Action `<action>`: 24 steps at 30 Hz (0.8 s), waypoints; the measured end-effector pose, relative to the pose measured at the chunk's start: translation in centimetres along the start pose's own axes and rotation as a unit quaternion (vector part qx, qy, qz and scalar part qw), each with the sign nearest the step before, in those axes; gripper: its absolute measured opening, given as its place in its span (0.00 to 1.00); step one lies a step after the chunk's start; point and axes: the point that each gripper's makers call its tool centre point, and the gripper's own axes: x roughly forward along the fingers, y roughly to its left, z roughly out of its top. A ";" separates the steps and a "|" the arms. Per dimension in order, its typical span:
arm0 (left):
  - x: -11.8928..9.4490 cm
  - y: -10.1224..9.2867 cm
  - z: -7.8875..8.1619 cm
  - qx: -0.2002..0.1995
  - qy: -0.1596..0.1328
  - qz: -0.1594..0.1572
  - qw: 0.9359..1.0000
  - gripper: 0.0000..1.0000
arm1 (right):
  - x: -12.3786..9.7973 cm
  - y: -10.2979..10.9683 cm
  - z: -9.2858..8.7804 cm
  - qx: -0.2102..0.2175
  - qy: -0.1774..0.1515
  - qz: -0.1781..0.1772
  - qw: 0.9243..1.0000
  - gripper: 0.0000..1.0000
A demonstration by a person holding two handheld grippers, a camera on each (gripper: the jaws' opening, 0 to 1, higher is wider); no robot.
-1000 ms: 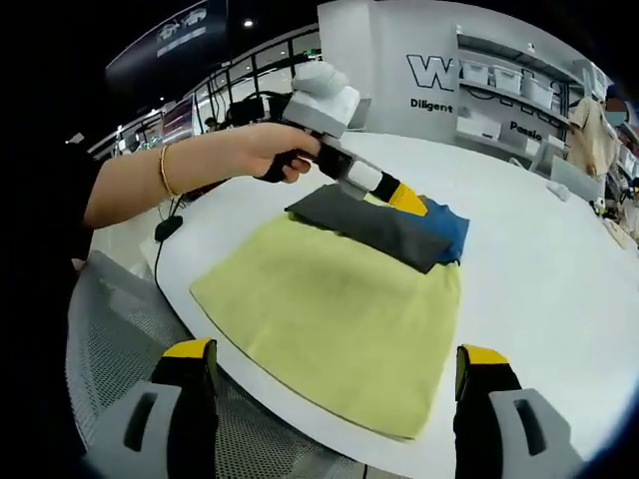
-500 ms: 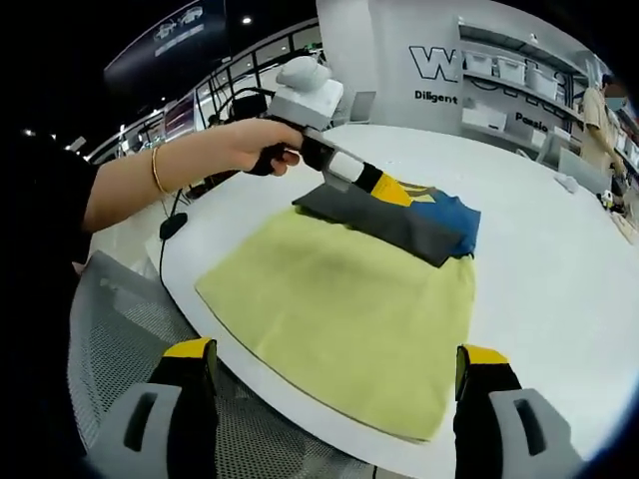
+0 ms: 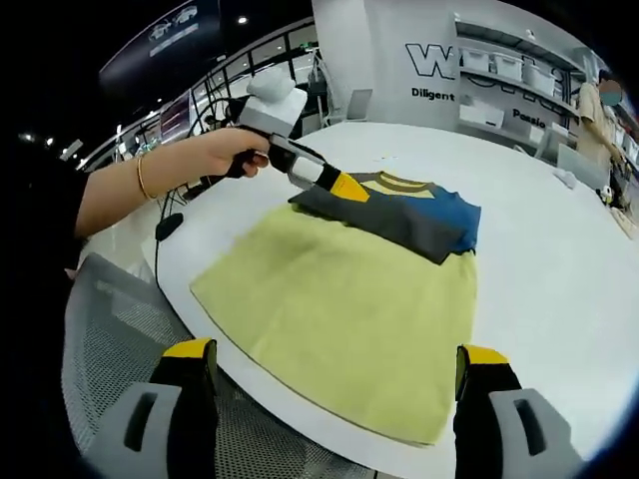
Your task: Fold the garment on the visible template until the final outline fits inside the template.
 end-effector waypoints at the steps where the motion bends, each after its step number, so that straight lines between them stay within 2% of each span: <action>1: -0.1 0.4 -0.4 -0.001 0.005 0.004 1.000 0.98 | 0.0 0.0 0.0 0.000 0.000 0.000 1.000 0.99; 7: -0.7 2.1 -1.5 -0.014 0.010 0.019 1.000 0.94 | 0.3 0.1 0.1 0.010 -0.002 0.002 1.000 0.99; 13: -1.1 3.7 -3.7 -0.033 0.033 0.026 0.999 0.85 | 0.4 0.0 -0.4 0.014 0.005 -0.001 1.000 0.99; 22: -2.0 6.2 -5.7 -0.039 0.043 0.053 0.997 0.77 | 0.6 0.0 -0.9 0.017 0.011 -0.002 1.000 0.99; 24: -2.2 6.7 -6.0 -0.043 0.034 0.060 0.997 0.73 | 0.5 -0.1 -0.9 0.019 0.011 -0.002 1.000 0.99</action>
